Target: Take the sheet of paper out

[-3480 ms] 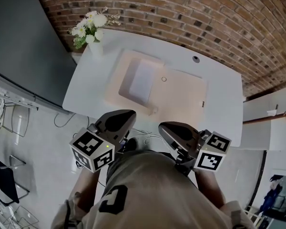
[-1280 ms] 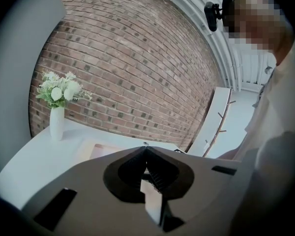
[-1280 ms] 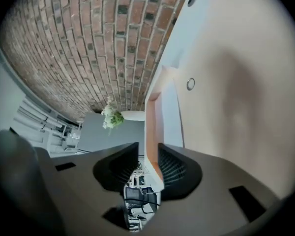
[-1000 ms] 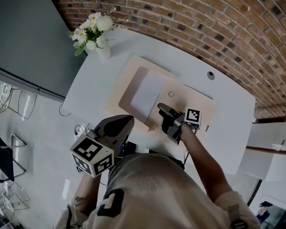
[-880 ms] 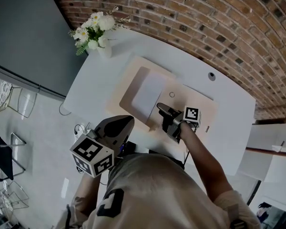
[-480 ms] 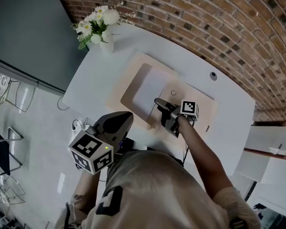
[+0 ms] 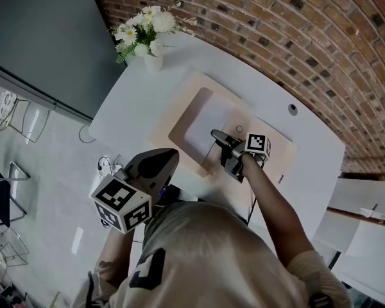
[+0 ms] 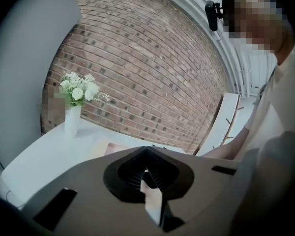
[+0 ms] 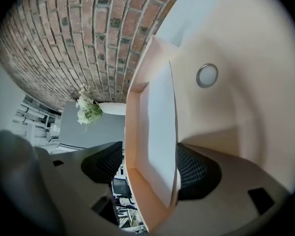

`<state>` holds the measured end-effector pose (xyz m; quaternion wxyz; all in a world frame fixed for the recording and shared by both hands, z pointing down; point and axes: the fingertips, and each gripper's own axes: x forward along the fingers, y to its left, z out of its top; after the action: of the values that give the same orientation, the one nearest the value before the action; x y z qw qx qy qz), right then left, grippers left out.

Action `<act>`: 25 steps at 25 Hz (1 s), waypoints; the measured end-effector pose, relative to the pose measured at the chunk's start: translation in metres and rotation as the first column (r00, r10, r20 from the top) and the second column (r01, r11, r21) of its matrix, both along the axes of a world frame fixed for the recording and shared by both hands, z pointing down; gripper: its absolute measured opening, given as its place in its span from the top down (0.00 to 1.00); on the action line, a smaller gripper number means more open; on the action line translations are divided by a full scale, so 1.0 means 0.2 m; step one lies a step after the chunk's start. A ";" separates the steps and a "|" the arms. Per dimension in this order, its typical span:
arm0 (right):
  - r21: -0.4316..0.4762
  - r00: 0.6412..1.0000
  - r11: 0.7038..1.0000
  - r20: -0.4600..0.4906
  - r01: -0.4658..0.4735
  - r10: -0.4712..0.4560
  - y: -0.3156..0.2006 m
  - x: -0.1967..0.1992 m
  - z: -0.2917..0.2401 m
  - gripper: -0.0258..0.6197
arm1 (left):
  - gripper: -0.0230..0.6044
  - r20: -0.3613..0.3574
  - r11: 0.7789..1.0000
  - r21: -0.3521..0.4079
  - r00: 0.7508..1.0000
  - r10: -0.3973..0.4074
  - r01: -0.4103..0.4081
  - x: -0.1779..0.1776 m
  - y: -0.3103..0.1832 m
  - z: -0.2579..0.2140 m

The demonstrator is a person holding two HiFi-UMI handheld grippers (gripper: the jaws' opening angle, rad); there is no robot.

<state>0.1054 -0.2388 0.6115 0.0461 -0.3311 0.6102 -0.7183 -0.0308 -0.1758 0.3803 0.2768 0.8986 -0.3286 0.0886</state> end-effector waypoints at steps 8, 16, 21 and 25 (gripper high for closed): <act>0.021 1.000 1.000 0.028 -0.013 0.013 -0.03 -0.01 -0.01 0.44 | 0.94 -0.001 1.000 0.001 1.000 0.009 -0.009 0.01 -0.02 0.00; 0.091 0.993 0.995 0.114 -0.029 0.019 -0.06 -0.02 -0.10 0.44 | 0.94 -0.003 1.000 -0.004 1.000 0.022 -0.022 0.03 -0.03 0.01; 0.137 0.988 0.990 0.155 -0.021 -0.001 -0.08 -0.05 -0.14 0.44 | 0.94 -0.001 1.000 -0.007 1.000 0.020 -0.020 0.03 -0.04 0.02; 0.070 0.997 0.997 0.079 0.014 -0.020 -0.03 -0.04 -0.05 0.44 | 0.94 -0.001 1.000 -0.010 1.000 0.021 -0.021 0.02 -0.04 0.02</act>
<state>0.0972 -0.2439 0.6024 0.0754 -0.2953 0.6351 -0.7097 -0.0263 -0.1842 0.3839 0.2803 0.9007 -0.3187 0.0926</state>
